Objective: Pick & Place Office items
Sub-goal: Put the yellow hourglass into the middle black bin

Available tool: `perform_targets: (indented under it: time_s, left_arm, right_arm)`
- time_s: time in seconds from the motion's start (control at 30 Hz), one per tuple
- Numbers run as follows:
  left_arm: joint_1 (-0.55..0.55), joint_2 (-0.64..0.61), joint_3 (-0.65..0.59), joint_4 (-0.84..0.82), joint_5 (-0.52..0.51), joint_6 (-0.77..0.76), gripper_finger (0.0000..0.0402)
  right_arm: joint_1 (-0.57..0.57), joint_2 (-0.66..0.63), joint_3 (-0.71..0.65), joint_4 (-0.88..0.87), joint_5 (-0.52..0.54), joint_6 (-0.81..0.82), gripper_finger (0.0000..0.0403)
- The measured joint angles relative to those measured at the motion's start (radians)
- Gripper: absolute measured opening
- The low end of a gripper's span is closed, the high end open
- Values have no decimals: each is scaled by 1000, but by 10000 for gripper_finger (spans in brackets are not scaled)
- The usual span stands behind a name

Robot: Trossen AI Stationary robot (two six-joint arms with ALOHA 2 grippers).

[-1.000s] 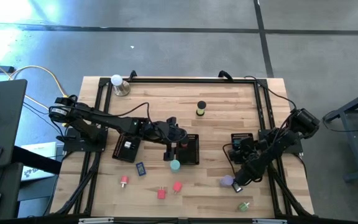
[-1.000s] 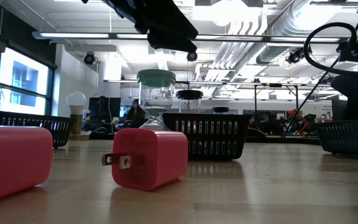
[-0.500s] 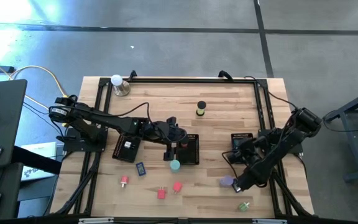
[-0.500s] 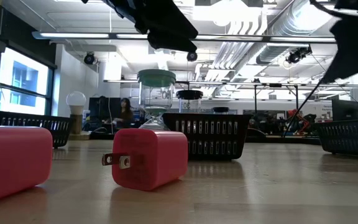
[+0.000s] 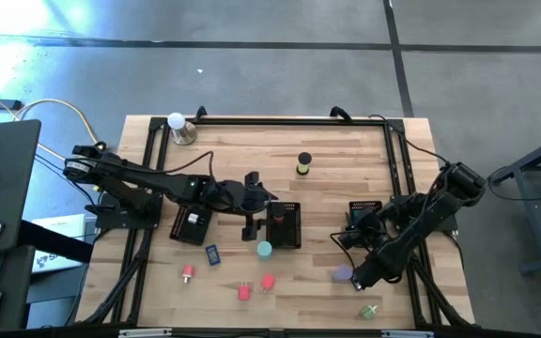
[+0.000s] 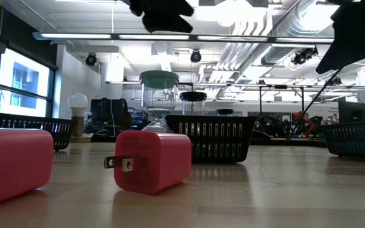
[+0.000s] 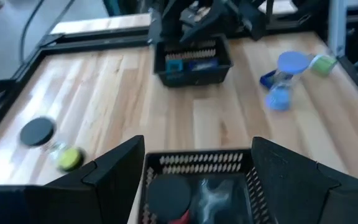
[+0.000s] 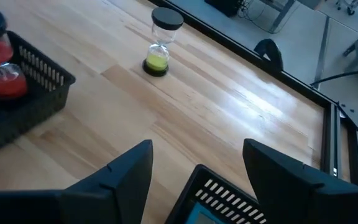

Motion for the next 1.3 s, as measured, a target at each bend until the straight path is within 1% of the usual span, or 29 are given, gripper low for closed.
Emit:
perform_targets:
  time_s: [0.13,0.27,0.33,0.43,0.53,0.7,0.8,0.93,1.03,1.17,1.3]
  left_arm:
    - [4,-8,0,-25,-22,0,289]
    - [4,-8,0,-41,-22,-3,289]
    - [4,-8,0,-51,-22,-29,289]
    - [3,-13,0,-58,-22,-62,289]
    - [-2,-15,0,-62,-22,-58,289]
    - [-3,-15,0,-66,-22,-55,289]
    - [-2,-15,0,-82,-22,-55,289]
    - [-2,-15,0,-95,-21,-55,289]
    - [-2,-15,0,-99,-21,-55,289]
    - [-2,-15,0,-106,-21,-60,289]
    - [-2,-15,0,-128,-21,-64,289]
  right_arm:
    - [-38,-5,0,-1,49,-29,238]
    - [-95,-30,0,10,95,-113,238]
    - [-130,-37,0,11,104,-156,238]
    - [-177,-44,0,19,67,-190,238]
    - [-209,-43,0,30,38,-195,238]
    - [-258,-42,0,48,20,-238,238]
    - [-275,-43,0,79,16,-306,243]
    - [-304,-43,0,156,2,-420,269]
    - [-340,-42,0,215,-30,-493,301]
    - [-379,-42,0,297,-36,-611,339]
    - [-384,-45,1,343,-32,-746,360]
